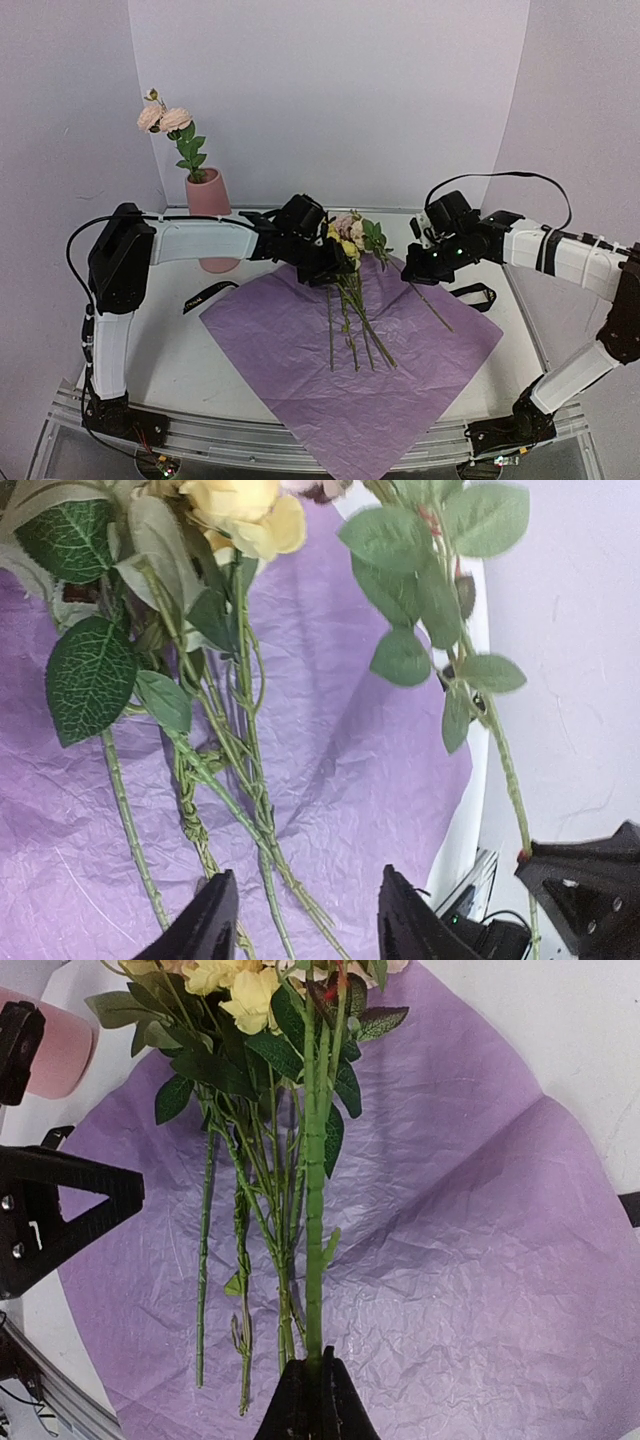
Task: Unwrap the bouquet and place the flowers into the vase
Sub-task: Pick up the fake flower from the wrapping paper, then insert the fake flower into the vase.
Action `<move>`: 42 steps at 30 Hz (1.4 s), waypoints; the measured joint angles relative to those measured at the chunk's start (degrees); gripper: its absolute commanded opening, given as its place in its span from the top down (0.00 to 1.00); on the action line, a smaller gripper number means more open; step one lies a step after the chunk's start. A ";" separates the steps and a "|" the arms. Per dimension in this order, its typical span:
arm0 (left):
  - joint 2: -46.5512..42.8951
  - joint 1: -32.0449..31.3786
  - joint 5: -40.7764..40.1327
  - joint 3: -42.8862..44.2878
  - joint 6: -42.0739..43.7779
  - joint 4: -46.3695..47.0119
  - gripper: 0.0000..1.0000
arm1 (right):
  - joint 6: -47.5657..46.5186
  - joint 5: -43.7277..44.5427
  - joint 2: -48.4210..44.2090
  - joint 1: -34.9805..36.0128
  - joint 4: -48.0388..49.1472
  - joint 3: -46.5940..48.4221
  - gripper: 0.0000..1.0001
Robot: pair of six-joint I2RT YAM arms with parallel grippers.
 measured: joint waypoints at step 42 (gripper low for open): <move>-12.25 1.49 -1.92 -0.63 -3.78 24.31 0.60 | -0.39 -22.42 -13.18 0.00 18.56 -0.83 1.00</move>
